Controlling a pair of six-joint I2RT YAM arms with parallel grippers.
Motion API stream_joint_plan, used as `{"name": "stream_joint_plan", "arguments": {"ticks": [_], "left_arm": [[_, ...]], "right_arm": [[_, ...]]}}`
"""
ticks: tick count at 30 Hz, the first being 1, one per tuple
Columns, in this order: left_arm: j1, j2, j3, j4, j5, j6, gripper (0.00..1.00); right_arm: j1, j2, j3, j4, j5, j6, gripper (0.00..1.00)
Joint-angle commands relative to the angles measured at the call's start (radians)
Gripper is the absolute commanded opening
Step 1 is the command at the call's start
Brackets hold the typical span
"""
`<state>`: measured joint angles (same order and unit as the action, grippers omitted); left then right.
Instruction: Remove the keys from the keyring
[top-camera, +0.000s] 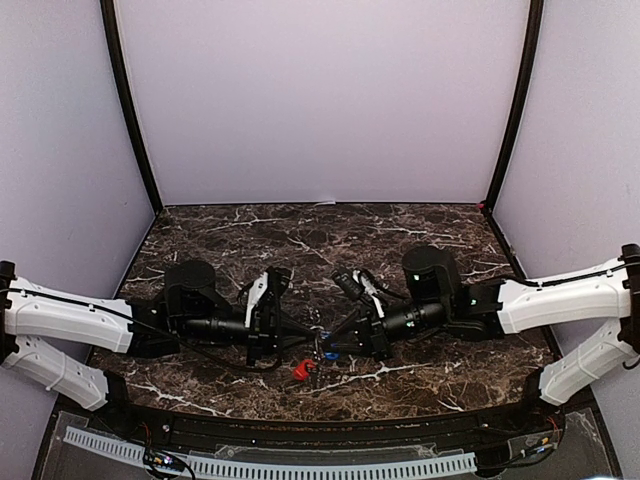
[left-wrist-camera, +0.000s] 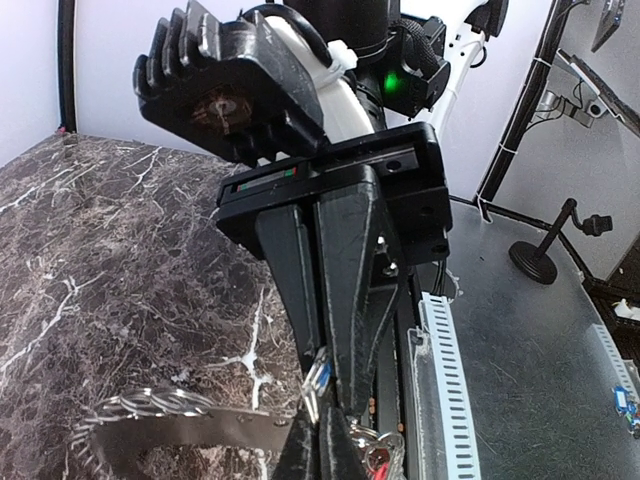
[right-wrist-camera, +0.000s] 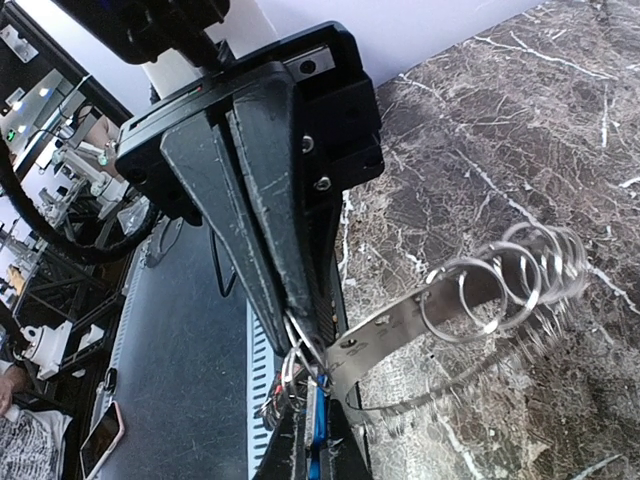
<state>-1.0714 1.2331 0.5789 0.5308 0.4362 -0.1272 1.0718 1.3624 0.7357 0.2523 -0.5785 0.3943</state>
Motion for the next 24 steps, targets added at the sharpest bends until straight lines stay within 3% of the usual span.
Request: {"name": "stream_joint_plan", "arguments": {"ticks": [1,12,24], "left_arm": [[-0.01,-0.068,0.018,0.131,0.093,-0.012,0.0],[0.005,-0.171,-0.043,0.215,0.116,-0.084,0.0],[0.005,-0.205,-0.046,0.259,0.174,-0.098,0.0]], "right_arm": [[-0.008,0.026,0.03,-0.064,-0.018,-0.034,0.0],[-0.017,-0.04,-0.014,0.006,-0.079,0.008,0.0],[-0.017,-0.006,-0.014,0.043,-0.177,0.038,0.0]]}}
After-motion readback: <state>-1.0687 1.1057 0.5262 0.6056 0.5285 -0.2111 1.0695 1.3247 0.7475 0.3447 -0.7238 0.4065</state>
